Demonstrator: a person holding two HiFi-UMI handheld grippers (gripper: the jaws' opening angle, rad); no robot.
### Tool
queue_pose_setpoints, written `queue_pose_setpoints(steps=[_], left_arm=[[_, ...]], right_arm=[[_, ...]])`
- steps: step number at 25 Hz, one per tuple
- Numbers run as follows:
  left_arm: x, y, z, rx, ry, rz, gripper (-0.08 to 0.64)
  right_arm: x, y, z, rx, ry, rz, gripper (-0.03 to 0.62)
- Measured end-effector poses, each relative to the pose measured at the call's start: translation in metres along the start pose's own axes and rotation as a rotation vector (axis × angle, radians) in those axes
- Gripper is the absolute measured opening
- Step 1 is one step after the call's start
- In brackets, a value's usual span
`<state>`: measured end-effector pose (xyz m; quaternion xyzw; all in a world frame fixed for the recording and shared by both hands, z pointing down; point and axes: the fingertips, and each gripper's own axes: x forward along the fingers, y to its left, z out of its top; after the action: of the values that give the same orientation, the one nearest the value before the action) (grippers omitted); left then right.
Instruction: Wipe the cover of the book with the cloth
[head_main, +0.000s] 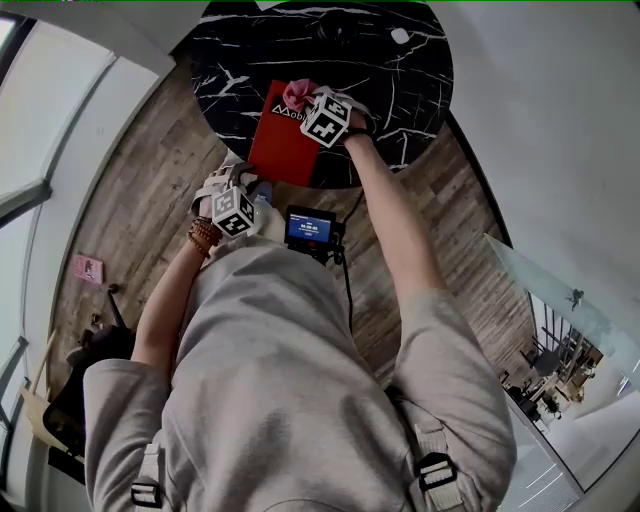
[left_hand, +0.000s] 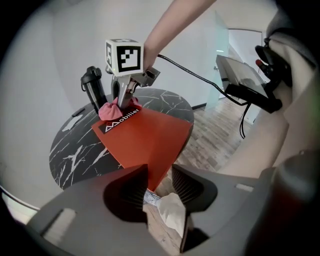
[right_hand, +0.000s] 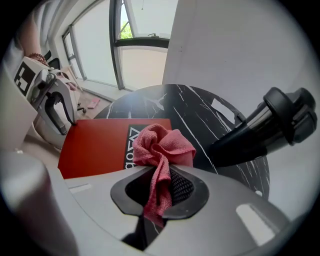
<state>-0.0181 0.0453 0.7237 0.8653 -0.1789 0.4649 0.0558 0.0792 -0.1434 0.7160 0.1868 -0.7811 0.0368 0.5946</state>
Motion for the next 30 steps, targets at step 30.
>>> queue_pose_setpoints(steps=[30], left_arm=[[0.002,0.001,0.0,-0.008,0.015,0.022,0.146]], right_arm=[[-0.005,0.039,0.002,0.054,-0.018,0.047,0.057]])
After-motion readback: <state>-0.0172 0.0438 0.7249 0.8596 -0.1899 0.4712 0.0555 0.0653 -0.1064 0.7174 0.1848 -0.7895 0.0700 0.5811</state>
